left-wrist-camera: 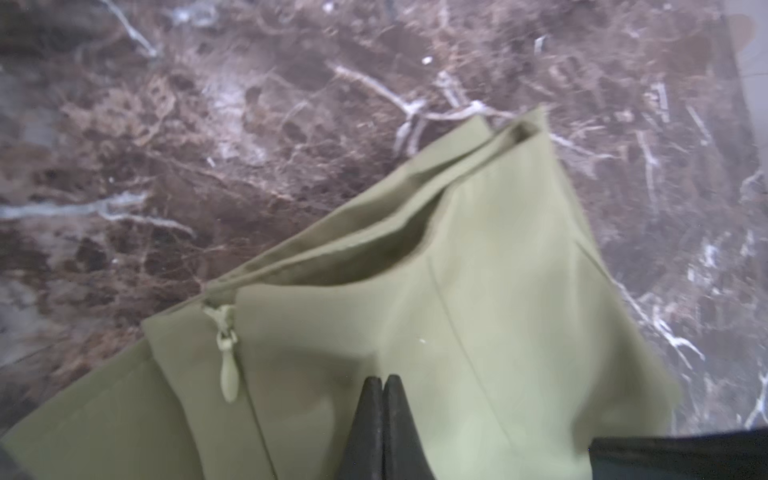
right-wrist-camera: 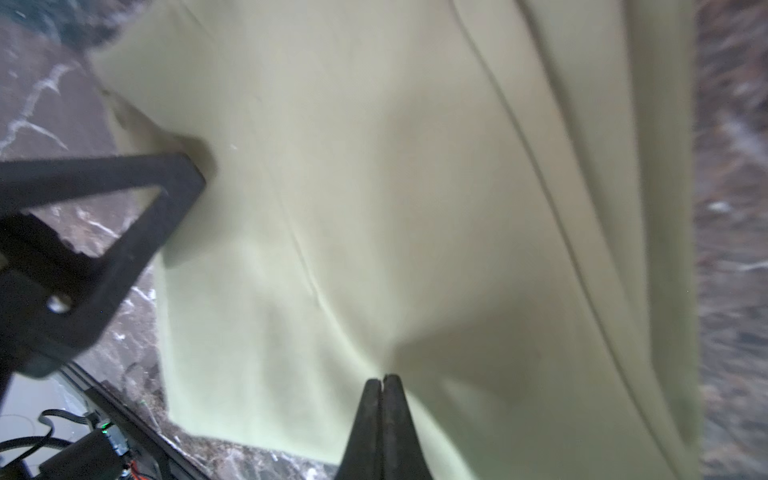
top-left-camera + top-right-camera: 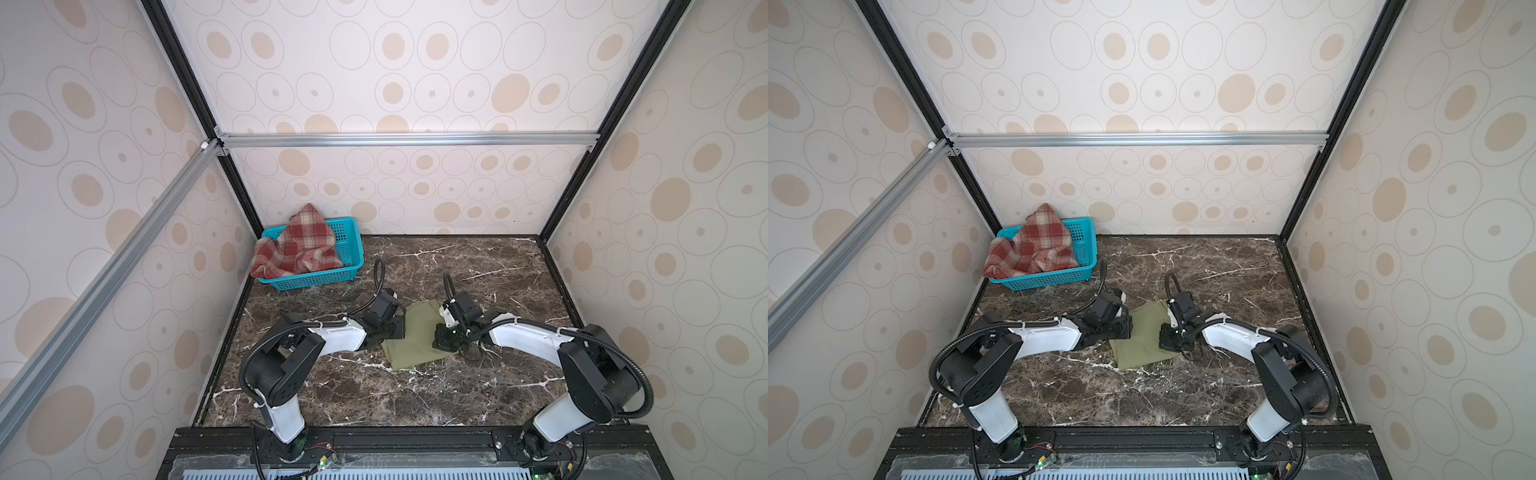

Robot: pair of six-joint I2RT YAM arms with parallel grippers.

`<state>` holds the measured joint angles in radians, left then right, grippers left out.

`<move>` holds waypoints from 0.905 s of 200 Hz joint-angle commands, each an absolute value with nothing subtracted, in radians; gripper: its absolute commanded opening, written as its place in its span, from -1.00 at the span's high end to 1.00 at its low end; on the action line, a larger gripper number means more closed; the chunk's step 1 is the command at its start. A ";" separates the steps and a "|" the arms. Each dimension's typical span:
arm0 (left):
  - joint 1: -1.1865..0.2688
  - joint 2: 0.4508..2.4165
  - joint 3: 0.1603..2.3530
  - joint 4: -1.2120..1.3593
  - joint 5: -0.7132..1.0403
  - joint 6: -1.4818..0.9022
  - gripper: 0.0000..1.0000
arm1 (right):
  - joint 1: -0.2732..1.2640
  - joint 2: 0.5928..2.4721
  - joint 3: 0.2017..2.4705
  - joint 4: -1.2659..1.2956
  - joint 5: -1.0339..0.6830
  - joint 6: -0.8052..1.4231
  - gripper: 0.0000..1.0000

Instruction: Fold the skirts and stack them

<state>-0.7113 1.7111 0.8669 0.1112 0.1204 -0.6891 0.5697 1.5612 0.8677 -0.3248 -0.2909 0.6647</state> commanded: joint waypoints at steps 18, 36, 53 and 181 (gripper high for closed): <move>-0.808 1.582 0.816 0.095 0.106 -0.739 1.00 | 0.548 1.559 0.999 -0.384 -0.291 0.589 1.00; -0.843 1.551 0.750 0.123 0.104 -0.810 1.00 | 0.518 1.592 1.007 -0.367 -0.339 0.562 1.00; -0.859 1.527 0.678 0.172 0.113 -0.874 1.00 | 0.488 1.617 0.994 -0.347 -0.359 0.549 1.00; -0.876 1.474 0.531 0.066 0.001 -0.915 1.00 | 0.465 1.665 0.810 -0.279 -0.372 0.608 1.00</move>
<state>-0.8711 1.4921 0.5297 0.1986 0.0910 -0.9272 0.4522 1.6836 0.8669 -0.2703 -0.3756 0.5537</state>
